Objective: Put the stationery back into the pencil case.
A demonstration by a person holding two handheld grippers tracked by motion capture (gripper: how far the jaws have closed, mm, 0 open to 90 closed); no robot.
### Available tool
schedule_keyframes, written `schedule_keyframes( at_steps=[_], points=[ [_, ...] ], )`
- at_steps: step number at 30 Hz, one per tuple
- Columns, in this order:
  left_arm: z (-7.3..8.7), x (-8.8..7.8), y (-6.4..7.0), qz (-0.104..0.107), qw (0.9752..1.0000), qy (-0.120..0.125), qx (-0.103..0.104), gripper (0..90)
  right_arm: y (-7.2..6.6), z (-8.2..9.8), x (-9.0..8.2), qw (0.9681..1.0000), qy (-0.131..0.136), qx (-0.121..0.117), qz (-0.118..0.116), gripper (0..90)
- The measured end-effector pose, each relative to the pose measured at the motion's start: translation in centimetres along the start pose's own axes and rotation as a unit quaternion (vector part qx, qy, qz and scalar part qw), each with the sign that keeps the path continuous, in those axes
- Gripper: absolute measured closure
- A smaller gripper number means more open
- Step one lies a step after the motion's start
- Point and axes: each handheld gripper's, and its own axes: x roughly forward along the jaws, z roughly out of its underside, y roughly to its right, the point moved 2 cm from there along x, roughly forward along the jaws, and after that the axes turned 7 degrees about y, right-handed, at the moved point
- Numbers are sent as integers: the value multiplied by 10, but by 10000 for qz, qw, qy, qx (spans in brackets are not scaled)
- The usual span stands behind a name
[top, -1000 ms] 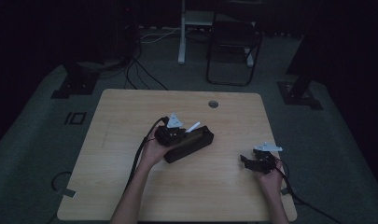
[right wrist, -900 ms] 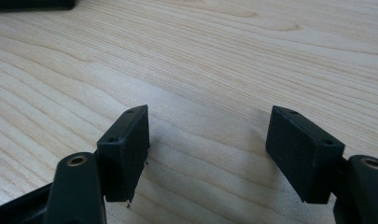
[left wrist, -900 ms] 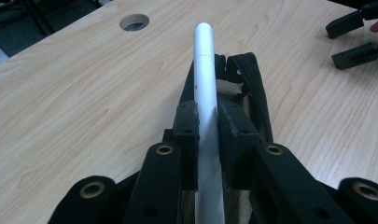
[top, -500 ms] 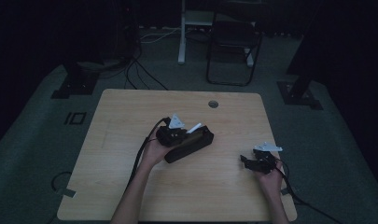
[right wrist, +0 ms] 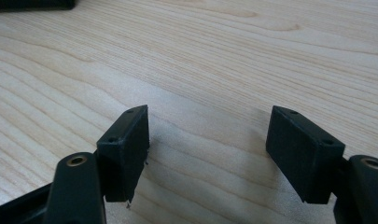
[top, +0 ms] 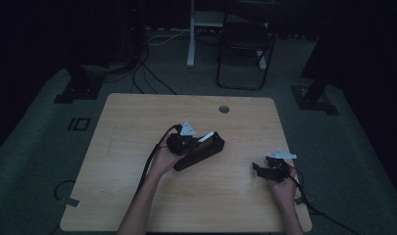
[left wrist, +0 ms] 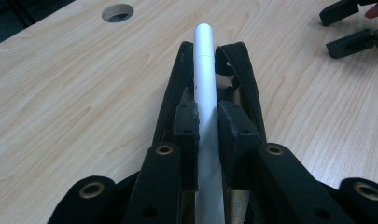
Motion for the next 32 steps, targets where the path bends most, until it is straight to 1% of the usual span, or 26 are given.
schedule_keyframes(
  at_steps=[5,7,11,14,16,17,21,25,27,30,32],
  points=[
    [0,1,0,43,10000,-14,-11,778,0,0,0,10000,2,-12,-7,299],
    [0,0,0,44,10000,11,-33,732,0,0,0,10000,2,-12,-7,299],
    [-2,-4,-1,-68,9999,120,-89,620,0,0,0,10000,-1,-6,-10,299],
    [-5,-9,-3,-151,9995,243,-139,569,0,0,0,10000,3,-10,-9,299],
    [-5,-13,-6,-207,9992,276,-179,544,0,0,0,10000,7,-16,-8,299],
    [-5,-16,-7,-244,9992,284,-171,534,0,0,0,10000,6,-12,-9,299],
    [-4,-25,-16,-399,9983,338,-262,507,0,0,0,10000,5,-7,-10,299],
    [0,-37,-27,-586,9974,304,-274,492,0,0,0,10000,7,-6,-9,299],
    [3,-44,-33,-664,9968,315,-311,489,0,0,0,10000,8,-3,-8,299],
    [10,-53,-43,-807,9958,266,-354,485,0,0,0,10000,8,-13,-8,299],
    [17,-58,-51,-965,9945,193,-370,478,0,0,0,10000,7,-15,-9,299]
  ],
)
